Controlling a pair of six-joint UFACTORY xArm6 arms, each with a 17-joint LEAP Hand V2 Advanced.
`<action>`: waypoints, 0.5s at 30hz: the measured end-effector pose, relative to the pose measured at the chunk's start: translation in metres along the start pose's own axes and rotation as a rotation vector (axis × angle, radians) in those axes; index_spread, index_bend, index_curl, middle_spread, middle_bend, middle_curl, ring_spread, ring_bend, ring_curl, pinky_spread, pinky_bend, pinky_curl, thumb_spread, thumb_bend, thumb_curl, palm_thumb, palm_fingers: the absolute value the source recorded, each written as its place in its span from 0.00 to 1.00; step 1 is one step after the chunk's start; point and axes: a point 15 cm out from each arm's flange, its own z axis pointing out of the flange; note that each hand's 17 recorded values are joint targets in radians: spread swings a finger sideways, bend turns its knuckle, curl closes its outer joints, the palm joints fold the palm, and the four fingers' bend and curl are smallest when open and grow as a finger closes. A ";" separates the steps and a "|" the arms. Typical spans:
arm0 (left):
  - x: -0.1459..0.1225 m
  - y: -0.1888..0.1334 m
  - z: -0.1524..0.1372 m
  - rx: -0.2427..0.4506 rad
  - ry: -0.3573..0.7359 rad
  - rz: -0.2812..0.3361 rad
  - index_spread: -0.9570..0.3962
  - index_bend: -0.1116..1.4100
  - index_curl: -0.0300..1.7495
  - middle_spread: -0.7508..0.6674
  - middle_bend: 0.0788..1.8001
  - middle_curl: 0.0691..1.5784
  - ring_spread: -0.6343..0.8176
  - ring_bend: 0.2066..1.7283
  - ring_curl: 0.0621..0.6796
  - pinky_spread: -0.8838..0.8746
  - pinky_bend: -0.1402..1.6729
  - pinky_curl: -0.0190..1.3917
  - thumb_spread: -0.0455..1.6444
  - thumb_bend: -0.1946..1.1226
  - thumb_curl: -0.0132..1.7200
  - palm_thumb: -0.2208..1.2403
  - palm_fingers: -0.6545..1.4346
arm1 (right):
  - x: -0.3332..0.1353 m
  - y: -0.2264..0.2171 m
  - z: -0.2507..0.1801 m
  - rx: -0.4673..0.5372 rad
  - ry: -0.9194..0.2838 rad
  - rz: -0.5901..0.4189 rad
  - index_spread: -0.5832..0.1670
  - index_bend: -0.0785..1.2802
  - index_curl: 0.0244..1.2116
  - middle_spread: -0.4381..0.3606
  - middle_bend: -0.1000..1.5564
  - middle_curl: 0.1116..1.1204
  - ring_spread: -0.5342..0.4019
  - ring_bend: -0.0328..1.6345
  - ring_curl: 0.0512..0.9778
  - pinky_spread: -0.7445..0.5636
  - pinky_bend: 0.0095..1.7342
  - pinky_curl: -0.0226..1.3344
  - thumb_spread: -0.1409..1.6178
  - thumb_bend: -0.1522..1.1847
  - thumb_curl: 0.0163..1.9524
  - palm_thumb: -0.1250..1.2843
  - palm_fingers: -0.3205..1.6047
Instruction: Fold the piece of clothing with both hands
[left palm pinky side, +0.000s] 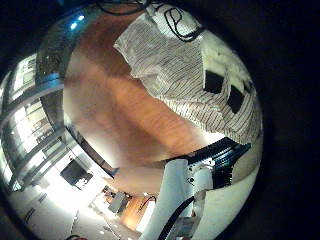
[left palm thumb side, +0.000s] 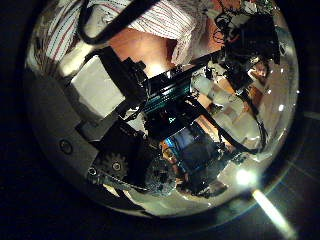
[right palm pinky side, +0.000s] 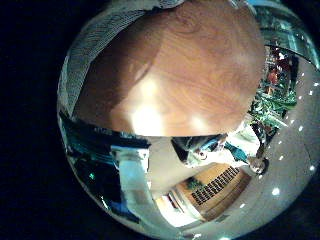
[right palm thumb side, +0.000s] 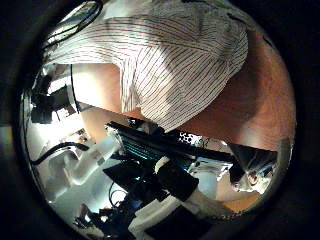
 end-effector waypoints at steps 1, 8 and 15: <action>0.000 0.000 0.000 0.000 -0.001 0.001 0.21 0.24 0.75 0.12 0.50 0.58 0.07 0.58 0.71 0.08 0.39 0.54 0.73 0.14 0.31 0.67 0.71 | 0.002 0.000 -0.002 0.007 -0.003 0.007 0.52 0.19 0.26 0.53 0.28 0.30 0.58 0.42 0.26 0.78 0.32 0.18 0.78 0.22 0.29 0.73 0.33; 0.000 0.002 0.000 -0.006 0.000 0.000 0.21 0.24 0.75 0.12 0.50 0.58 0.07 0.57 0.71 0.08 0.38 0.54 0.74 0.14 0.31 0.68 0.71 | 0.003 0.006 -0.008 0.006 -0.001 0.004 0.49 0.19 0.27 0.51 0.28 0.31 0.59 0.42 0.25 0.79 0.32 0.17 0.76 0.04 0.22 0.41 0.33; 0.002 0.003 0.000 -0.009 -0.001 0.001 0.21 0.24 0.76 0.12 0.49 0.58 0.07 0.57 0.71 0.07 0.36 0.55 0.74 0.14 0.31 0.68 0.71 | 0.009 0.019 -0.007 -0.042 -0.012 -0.004 0.44 0.21 0.28 0.54 0.27 0.30 0.64 0.39 0.23 0.84 0.30 0.16 0.66 0.05 0.16 0.09 0.31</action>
